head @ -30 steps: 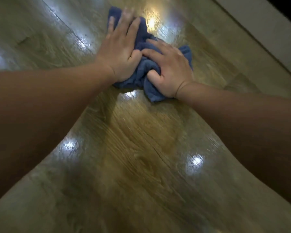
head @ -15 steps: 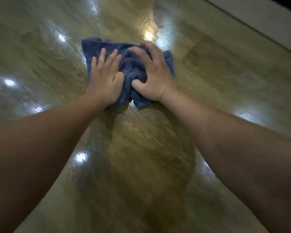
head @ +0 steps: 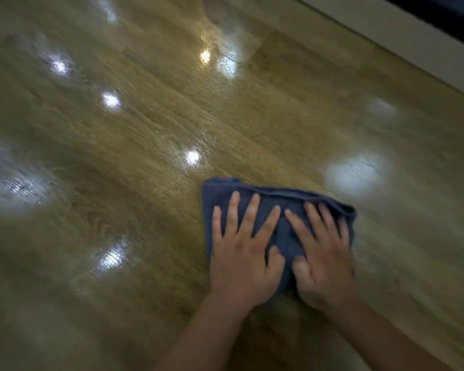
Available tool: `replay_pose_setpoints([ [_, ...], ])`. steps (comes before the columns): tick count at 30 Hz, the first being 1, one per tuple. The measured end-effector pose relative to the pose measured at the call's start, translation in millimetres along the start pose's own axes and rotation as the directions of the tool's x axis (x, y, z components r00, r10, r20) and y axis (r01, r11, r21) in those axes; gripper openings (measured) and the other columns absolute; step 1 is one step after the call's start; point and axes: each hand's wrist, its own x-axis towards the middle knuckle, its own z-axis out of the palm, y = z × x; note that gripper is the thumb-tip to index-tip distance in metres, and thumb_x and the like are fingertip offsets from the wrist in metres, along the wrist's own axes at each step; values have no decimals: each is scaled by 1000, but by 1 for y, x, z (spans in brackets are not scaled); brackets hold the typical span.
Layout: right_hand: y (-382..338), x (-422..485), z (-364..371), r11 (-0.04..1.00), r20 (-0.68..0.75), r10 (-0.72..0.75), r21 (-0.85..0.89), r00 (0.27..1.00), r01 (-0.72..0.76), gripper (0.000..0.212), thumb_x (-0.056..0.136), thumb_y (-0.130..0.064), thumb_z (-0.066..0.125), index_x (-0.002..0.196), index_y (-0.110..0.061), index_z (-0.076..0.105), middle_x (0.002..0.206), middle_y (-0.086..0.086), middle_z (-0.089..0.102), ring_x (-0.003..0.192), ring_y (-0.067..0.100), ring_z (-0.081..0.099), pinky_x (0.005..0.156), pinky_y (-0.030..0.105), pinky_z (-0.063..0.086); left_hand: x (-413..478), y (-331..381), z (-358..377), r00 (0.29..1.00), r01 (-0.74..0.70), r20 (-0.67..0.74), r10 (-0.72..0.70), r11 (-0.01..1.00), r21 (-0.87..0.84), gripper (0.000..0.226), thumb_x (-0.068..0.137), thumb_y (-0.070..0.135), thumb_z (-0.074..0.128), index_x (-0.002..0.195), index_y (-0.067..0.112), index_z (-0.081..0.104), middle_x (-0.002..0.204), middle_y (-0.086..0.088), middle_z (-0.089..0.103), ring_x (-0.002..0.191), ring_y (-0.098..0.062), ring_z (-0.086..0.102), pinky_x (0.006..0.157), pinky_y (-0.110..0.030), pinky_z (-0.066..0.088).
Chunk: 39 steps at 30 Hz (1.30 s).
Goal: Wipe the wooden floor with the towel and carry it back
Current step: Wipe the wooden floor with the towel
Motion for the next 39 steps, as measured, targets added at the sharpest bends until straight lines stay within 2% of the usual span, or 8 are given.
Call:
replay_pose_setpoints([
  [4,20,121,-14,996,-24,-83,-44,996,82,74,77,-41,34,147,-22,49,158,14,37,150,37,25,121,57,11,102,-24,-18,992,90,-99,-80,991,99,71,83,49,25,152,35,37,164,-4,26,153,-34,9,121,-58,2],
  [10,37,257,-27,966,23,-228,-120,973,229,77,80,-46,28,149,-19,46,160,14,34,151,37,21,123,55,10,216,-60,-47,995,95,-49,-88,979,182,78,82,53,10,156,35,26,167,-1,17,154,-32,-1,122,-57,-2],
  [17,53,331,-35,863,105,-488,-90,867,497,68,85,-47,38,143,-13,52,155,18,40,148,40,28,121,58,14,250,-72,-60,993,94,-94,-77,976,199,69,89,47,26,155,26,35,163,-2,27,154,-32,10,122,-56,5],
  [20,56,336,-42,841,121,-528,-63,841,537,68,85,-48,39,143,-14,52,155,18,41,148,40,28,122,56,13,249,-73,-60,993,61,-113,-42,983,174,66,89,44,35,151,20,42,159,-6,36,151,-36,18,120,-60,11],
  [27,50,332,-48,864,176,-492,-19,853,502,71,81,-47,40,143,-13,51,155,15,41,149,37,27,123,52,12,250,-69,-58,994,72,-96,-53,973,217,68,91,46,27,154,22,36,162,-5,30,153,-34,12,121,-58,7],
  [32,42,327,-48,907,184,-394,-82,900,414,83,77,-54,26,150,-17,42,161,7,33,153,29,20,124,43,6,253,-64,-51,988,143,-93,-122,951,274,71,92,47,13,158,22,22,167,-4,14,154,-31,0,122,-57,1],
  [36,35,267,-39,989,26,-132,-63,991,134,94,70,-58,12,150,-21,43,162,2,32,153,24,20,125,41,8,232,-49,-46,988,149,-69,-137,964,220,70,93,47,13,158,25,22,167,-4,15,153,-34,-3,121,-61,-2],
  [39,47,145,-29,996,-73,-84,-4,994,84,76,79,-50,30,142,-15,54,156,6,42,149,30,30,122,51,18,139,-10,-18,997,35,-75,-18,975,220,69,92,47,21,155,22,34,164,-8,26,153,-39,6,119,-65,4],
])
